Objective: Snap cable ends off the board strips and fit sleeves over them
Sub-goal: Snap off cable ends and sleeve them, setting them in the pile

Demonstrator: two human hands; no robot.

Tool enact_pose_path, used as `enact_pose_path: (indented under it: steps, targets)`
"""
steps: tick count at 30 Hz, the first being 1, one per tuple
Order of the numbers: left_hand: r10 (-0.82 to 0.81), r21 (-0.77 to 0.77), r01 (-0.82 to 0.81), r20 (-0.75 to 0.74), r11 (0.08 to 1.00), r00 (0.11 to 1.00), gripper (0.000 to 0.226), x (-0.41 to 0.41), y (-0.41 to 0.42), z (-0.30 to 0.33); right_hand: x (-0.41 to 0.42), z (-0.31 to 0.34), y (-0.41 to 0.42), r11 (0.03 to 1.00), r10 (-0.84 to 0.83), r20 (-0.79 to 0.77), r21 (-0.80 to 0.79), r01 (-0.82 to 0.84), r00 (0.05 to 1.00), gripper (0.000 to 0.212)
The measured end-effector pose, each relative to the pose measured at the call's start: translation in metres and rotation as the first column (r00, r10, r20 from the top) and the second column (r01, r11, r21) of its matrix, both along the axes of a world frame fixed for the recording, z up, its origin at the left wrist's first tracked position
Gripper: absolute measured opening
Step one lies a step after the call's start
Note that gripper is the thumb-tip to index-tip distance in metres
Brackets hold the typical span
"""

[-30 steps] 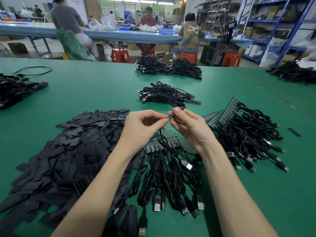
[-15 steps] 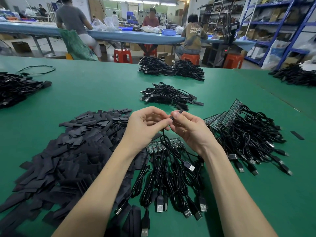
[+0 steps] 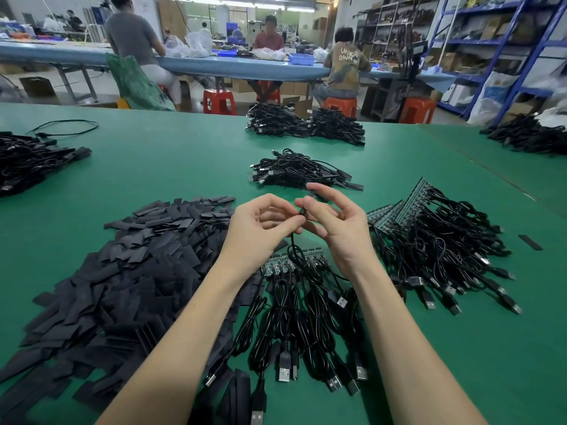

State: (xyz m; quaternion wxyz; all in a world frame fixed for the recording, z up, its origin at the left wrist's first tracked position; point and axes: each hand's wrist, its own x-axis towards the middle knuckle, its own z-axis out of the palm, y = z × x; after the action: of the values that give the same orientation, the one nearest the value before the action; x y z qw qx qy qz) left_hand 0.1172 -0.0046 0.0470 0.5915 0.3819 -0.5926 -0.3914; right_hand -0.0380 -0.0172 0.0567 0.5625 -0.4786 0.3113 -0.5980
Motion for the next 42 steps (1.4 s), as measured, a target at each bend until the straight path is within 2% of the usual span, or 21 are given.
enact_pose_path:
  steps: [9, 14, 22, 26, 29, 34, 38, 42]
  targets:
    - [0.008, 0.049, -0.009, 0.017, 0.999, 1.000, 0.017, 0.003, 0.000, 0.002, 0.003, -0.003, 0.000, 0.999, -0.014, 0.074, 0.039, 0.011, 0.997, 0.025]
    - [0.007, 0.082, -0.010, 0.040, 0.997, 0.999, 0.015, 0.001, 0.003, 0.000, -0.003, 0.001, 0.001, 0.999, -0.053, 0.031, -0.003, 0.053, 0.998, 0.016]
    - [0.016, 0.063, -0.019, 0.041, 0.998, 0.999, 0.014, 0.001, 0.000, -0.004, -0.002, 0.002, 0.000, 0.993, -0.105, -0.025, -0.052, 0.104, 0.994, 0.016]
    - [0.011, 0.047, -0.012, 0.030, 0.999, 1.000, 0.015, 0.001, -0.002, -0.006, 0.001, 0.000, 0.000, 0.967, -0.210, -0.171, -0.185, 0.178, 0.963, 0.033]
    - [0.020, 0.046, -0.022, 0.042, 0.999, 0.999, 0.015, 0.001, -0.004, -0.008, -0.002, 0.000, -0.001, 0.956, -0.236, -0.202, -0.226, 0.189, 0.950, 0.043]
    - [0.035, 0.054, -0.045, 0.187, 0.997, 0.982, 0.018, -0.004, -0.004, -0.010, -0.003, 0.002, -0.003, 0.946, -0.276, -0.148, -0.217, 0.241, 0.950, 0.025]
    - [-0.014, 0.115, -0.033, 0.392, 0.993, 0.920, 0.024, -0.013, -0.001, -0.012, -0.008, 0.006, -0.007, 0.953, -0.295, -0.004, -0.075, 0.293, 0.956, 0.021]
    - [0.014, 0.159, -0.111, 0.515, 0.981, 0.857, 0.043, -0.021, 0.001, -0.013, -0.015, 0.008, -0.008, 0.944, -0.329, 0.120, 0.009, 0.330, 0.937, 0.017]
